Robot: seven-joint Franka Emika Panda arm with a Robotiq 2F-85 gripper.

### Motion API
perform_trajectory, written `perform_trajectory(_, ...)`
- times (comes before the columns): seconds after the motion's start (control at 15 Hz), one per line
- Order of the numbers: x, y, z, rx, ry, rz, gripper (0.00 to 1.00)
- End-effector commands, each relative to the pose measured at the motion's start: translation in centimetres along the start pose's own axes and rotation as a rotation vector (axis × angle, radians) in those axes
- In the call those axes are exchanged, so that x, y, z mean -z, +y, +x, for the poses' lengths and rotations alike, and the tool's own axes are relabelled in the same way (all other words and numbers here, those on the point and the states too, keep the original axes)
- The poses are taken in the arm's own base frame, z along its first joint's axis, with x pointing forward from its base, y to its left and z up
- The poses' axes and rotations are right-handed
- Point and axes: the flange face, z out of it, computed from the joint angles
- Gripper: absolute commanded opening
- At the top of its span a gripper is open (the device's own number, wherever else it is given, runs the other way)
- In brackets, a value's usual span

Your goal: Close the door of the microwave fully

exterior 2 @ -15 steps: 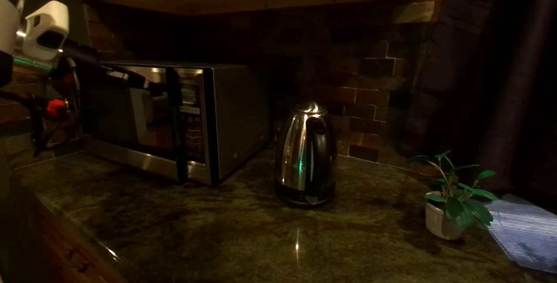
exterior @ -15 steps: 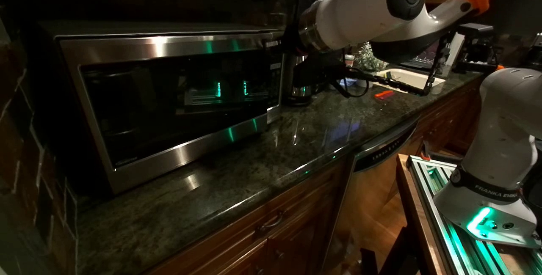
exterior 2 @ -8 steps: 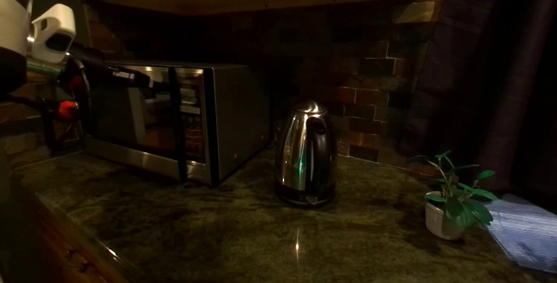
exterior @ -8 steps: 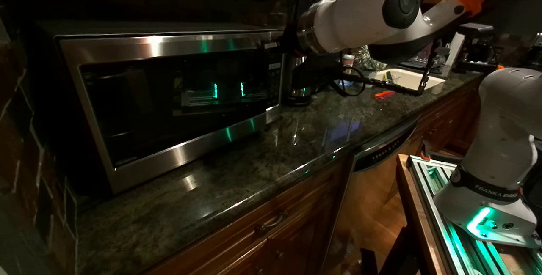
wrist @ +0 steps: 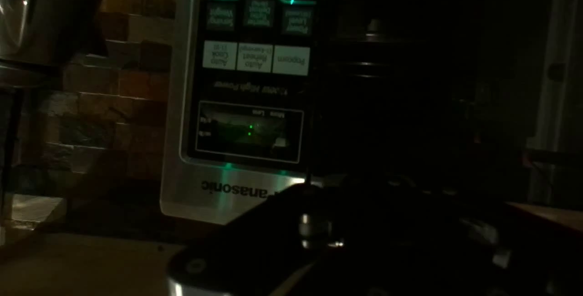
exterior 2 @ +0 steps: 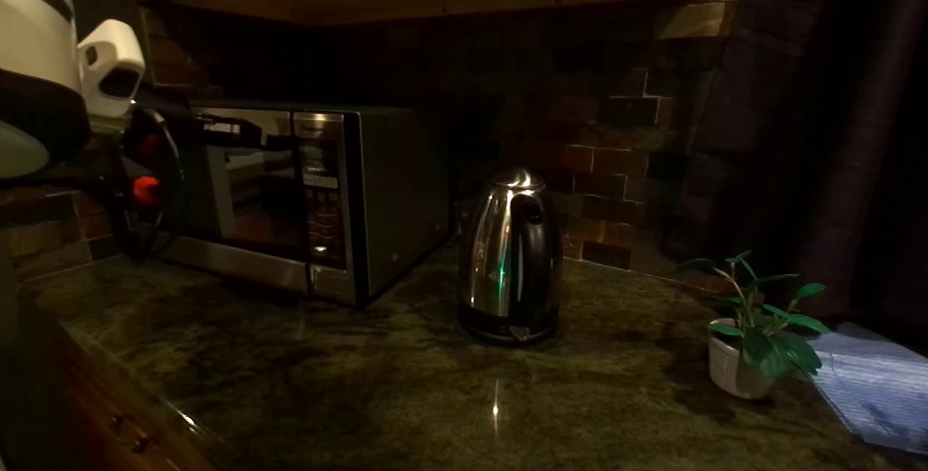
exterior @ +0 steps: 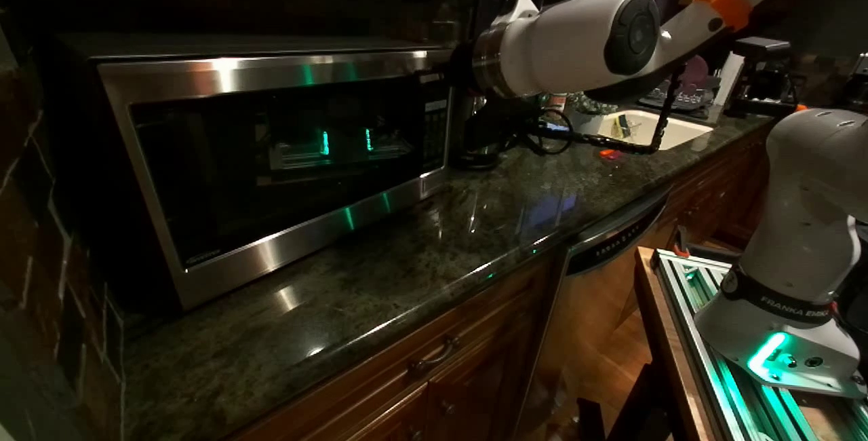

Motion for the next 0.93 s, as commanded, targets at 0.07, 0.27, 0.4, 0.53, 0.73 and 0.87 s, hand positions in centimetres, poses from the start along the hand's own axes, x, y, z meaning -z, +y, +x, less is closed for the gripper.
perform_trajectory(0.07, -4.9, -0.1, -0.4, 0.009, 0.061, -0.015, 0.0)
perform_trajectory(0.27, -4.4, 0.2, -0.7, 0.008, 0.049, -0.048, 0.0)
perform_trajectory(0.4, -2.5, -0.2, -0.9, 0.006, -0.034, -0.059, 0.0)
perform_trajectory(0.53, -0.8, -0.6, -0.5, 0.009, -0.125, -0.081, 0.0)
perform_trajectory(0.73, 0.6, -0.3, -1.0, 0.053, -0.297, -0.133, 0.0)
perform_trajectory(0.87, 1.8, -0.5, -0.8, 0.066, -0.411, -0.097, 0.0)
